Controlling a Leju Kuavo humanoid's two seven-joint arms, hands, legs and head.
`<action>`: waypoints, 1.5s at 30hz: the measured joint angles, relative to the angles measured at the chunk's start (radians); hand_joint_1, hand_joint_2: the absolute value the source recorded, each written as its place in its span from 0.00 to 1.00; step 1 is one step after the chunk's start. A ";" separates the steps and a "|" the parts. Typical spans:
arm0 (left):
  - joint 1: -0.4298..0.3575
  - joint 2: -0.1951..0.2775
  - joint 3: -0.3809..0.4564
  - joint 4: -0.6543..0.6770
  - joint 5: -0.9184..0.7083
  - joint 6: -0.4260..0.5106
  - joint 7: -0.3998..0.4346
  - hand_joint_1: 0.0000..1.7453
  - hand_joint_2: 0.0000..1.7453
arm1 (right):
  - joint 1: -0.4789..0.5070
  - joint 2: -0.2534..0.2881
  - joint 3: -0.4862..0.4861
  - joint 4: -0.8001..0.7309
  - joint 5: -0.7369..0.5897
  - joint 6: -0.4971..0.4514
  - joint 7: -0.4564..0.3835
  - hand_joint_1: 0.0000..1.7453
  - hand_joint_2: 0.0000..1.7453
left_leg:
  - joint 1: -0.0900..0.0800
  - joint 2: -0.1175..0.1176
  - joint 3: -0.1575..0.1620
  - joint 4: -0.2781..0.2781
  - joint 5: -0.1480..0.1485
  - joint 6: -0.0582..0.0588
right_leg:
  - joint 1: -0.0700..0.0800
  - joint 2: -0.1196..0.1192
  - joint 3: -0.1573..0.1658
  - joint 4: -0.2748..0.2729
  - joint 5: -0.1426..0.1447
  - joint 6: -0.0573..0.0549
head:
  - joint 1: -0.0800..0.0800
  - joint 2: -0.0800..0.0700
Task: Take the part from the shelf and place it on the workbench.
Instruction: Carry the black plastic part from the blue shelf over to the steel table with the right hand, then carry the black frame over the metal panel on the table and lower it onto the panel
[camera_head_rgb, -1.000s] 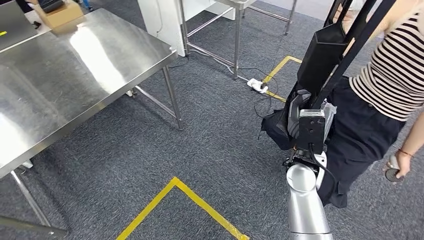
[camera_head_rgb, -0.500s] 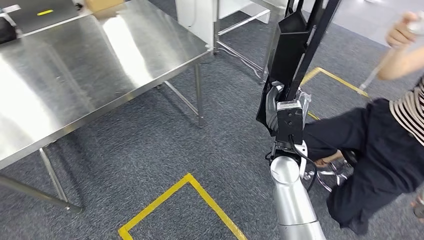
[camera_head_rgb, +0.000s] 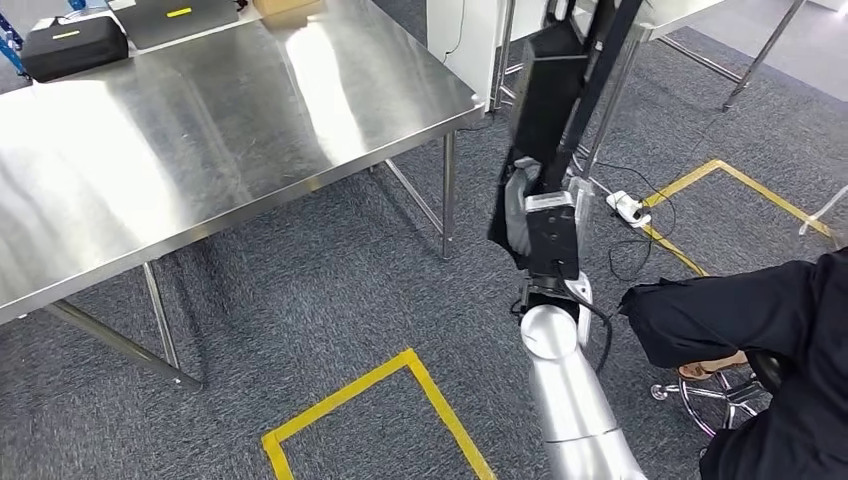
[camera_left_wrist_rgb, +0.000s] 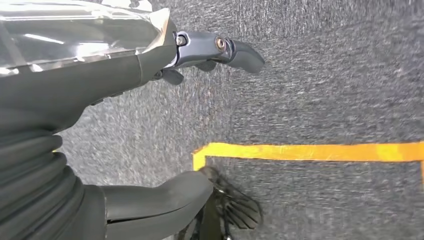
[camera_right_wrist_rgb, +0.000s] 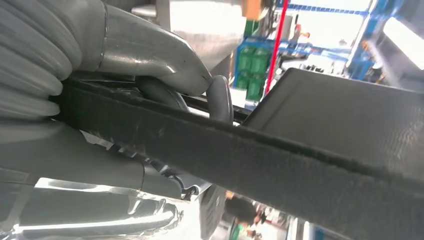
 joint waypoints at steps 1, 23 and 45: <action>-0.001 0.001 0.001 0.000 0.000 0.000 0.000 0.00 1.00 | 0.000 0.001 0.001 0.002 0.000 0.000 0.000 1.00 1.00 | 0.004 0.017 -0.038 0.070 -0.030 -0.005 | 0.002 -0.012 0.002 0.000 -0.003 -0.005 | -0.004 0.000; 0.001 -0.001 0.015 0.000 -0.047 -0.030 -0.021 0.00 1.00 | -0.028 -0.020 -0.025 -0.031 0.091 0.008 0.094 1.00 1.00 | 0.010 -0.076 0.064 -0.136 0.088 0.024 | -0.004 0.029 -0.041 0.046 -0.004 0.058 | 0.016 0.000; -0.010 -0.003 -0.029 -0.001 -0.094 -0.040 -0.026 0.00 1.00 | -0.023 -0.072 -0.112 -0.123 0.120 0.021 0.100 1.00 1.00 | 0.007 0.042 0.079 -0.154 0.085 0.044 | 0.009 -0.063 -0.012 0.062 -0.050 0.027 | 0.011 0.000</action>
